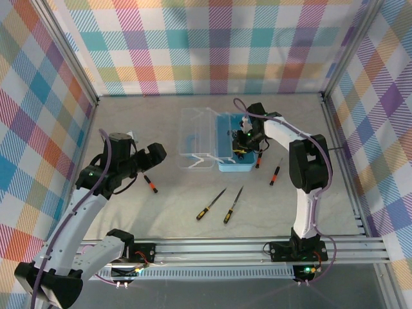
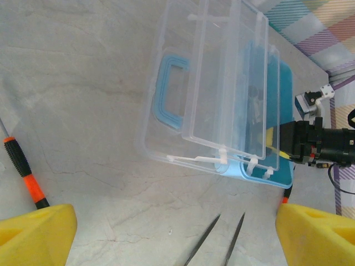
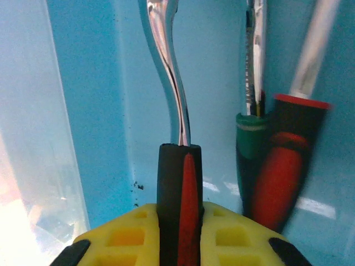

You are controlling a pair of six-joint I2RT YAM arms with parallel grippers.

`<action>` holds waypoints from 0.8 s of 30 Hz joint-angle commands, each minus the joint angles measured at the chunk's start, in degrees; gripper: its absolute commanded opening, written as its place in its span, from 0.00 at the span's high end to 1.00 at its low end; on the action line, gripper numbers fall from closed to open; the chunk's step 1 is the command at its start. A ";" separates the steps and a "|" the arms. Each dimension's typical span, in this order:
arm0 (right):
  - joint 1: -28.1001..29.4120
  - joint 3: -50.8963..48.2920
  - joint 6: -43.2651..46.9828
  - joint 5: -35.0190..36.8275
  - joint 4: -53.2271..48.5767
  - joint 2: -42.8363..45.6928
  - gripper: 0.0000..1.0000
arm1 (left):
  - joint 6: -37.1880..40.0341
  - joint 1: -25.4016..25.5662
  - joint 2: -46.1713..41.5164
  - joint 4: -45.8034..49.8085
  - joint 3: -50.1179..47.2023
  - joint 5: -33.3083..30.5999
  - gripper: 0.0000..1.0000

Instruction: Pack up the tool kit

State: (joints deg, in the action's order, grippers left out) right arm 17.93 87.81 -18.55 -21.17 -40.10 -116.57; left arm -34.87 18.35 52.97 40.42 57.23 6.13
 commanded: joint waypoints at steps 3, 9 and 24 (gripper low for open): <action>-0.12 3.00 0.08 -5.33 0.39 0.22 0.77 | 0.95 0.19 0.22 -0.35 -0.80 0.24 0.09; -0.16 3.41 -1.58 -4.48 -0.69 2.41 0.62 | 0.53 0.20 0.17 -0.50 -0.81 0.41 0.09; -0.15 0.50 -5.25 10.11 -4.55 17.94 0.66 | 0.10 0.19 -2.29 1.20 -1.72 -1.34 0.09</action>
State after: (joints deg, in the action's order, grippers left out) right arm 17.63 89.21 -21.76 -16.03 -42.87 -104.53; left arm -34.92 18.35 52.49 40.47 56.36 6.22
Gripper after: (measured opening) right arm 0.337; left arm 0.908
